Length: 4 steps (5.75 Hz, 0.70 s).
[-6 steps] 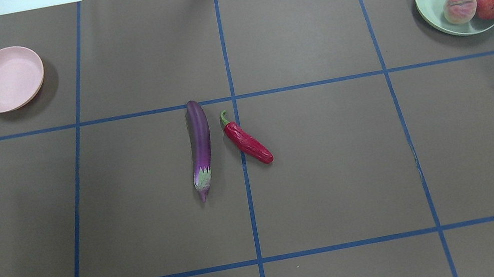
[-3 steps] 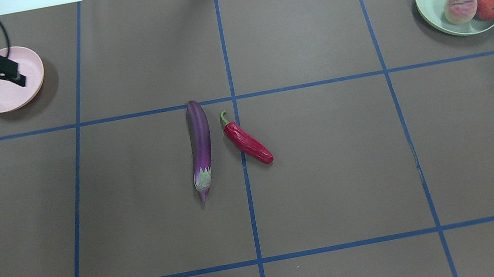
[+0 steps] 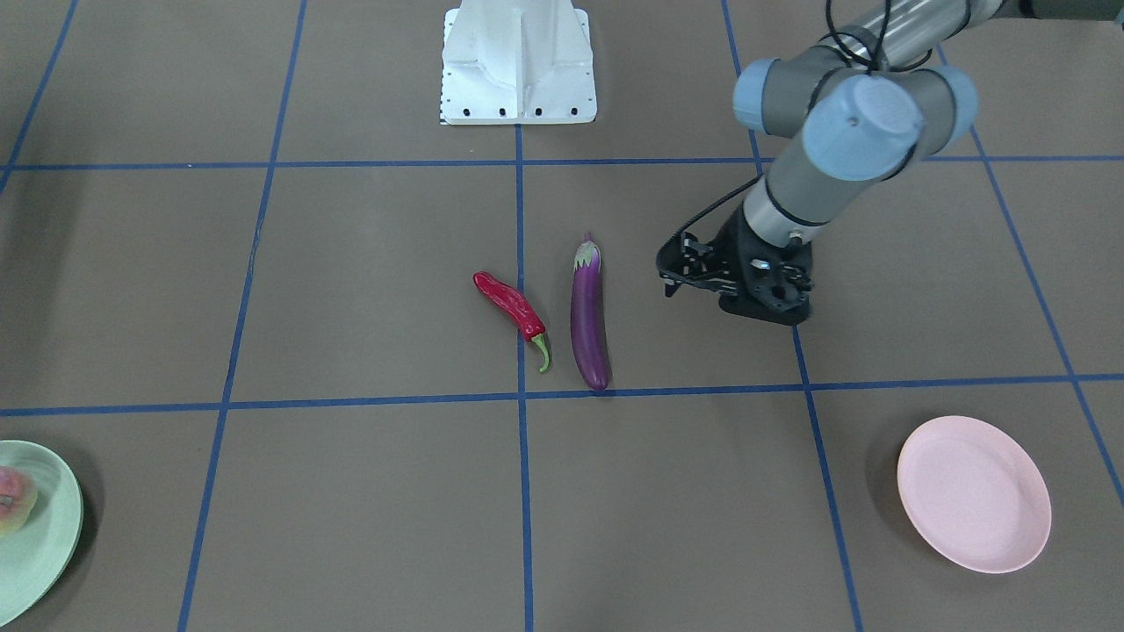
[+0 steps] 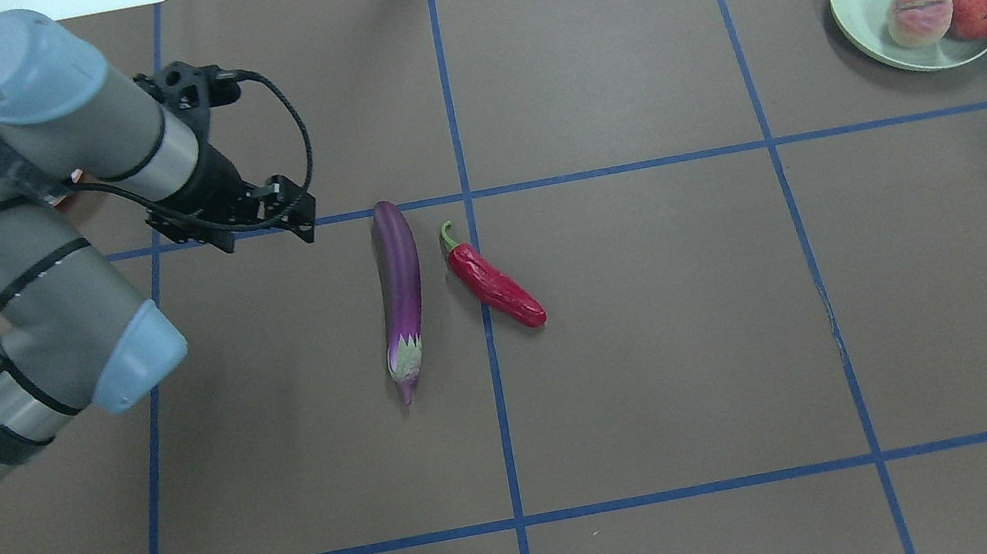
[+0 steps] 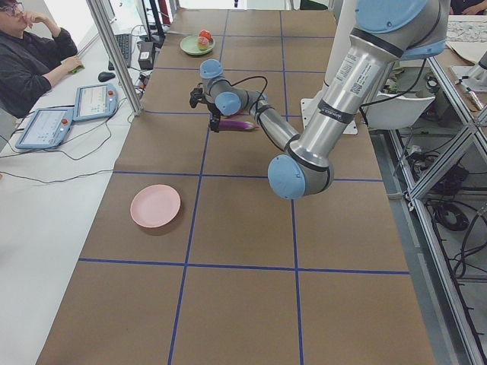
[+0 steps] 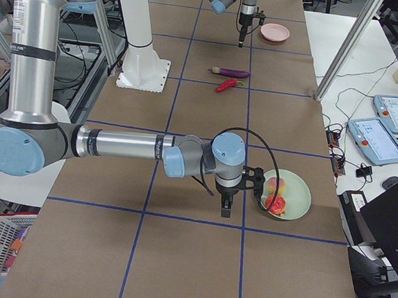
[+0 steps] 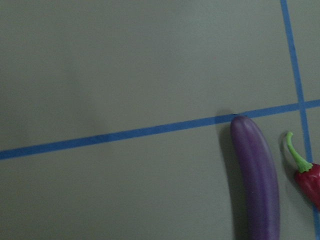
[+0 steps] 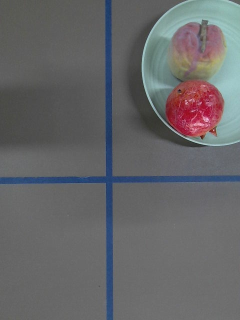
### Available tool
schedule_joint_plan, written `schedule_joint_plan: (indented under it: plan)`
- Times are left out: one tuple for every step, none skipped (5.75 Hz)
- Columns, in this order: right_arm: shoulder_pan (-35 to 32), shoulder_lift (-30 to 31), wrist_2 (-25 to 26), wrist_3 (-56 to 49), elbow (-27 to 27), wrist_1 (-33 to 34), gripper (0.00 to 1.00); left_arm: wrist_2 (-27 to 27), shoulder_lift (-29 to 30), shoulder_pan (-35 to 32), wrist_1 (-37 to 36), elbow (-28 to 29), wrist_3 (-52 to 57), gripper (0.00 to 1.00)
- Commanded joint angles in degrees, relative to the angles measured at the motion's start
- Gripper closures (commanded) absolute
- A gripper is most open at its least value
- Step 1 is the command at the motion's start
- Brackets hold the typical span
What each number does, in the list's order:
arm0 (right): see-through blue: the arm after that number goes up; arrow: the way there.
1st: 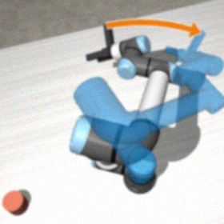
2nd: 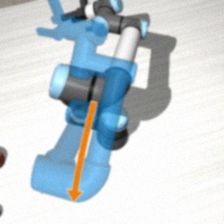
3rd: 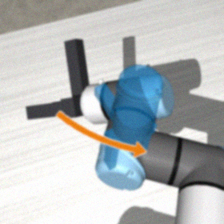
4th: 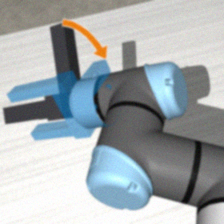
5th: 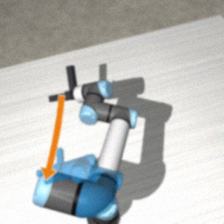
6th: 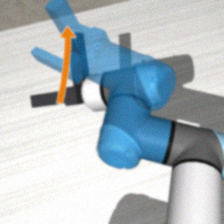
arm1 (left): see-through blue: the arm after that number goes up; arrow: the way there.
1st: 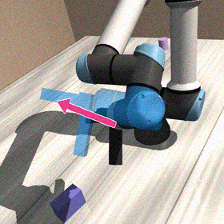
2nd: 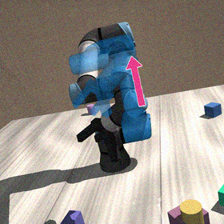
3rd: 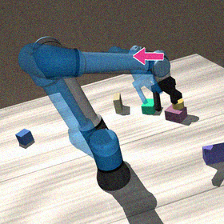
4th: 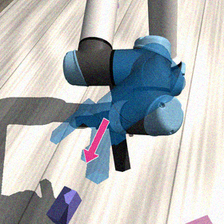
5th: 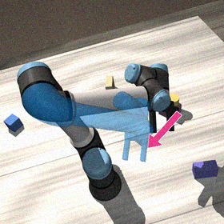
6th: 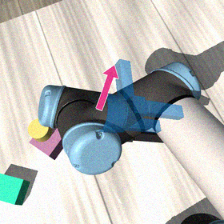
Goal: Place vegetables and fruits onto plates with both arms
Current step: 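Move the left gripper down to the purple eggplant and grasp it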
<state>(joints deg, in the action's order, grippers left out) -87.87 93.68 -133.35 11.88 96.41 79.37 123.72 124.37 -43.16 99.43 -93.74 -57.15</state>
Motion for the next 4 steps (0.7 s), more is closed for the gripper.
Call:
schedule_joint_plan:
  plan:
    - [0.1,0.0,-0.1,0.1,0.0,-0.1,0.00,-9.4,7.1,9.0,0.0,6.5,-12.0,0.00]
    - [0.1,0.0,-0.2,0.1,0.0,-0.1,0.00,-9.9,9.2,9.4,0.1,10.6,-12.7,0.00]
    - [0.2,-0.1,-0.2,0.2,-0.1,0.0,0.00,-12.9,9.3,10.1,0.2,12.2,-12.6,0.10]
    - [0.2,-0.1,-0.2,0.2,-0.1,0.0,0.00,-13.4,9.2,10.4,0.1,12.4,-12.6,0.33]
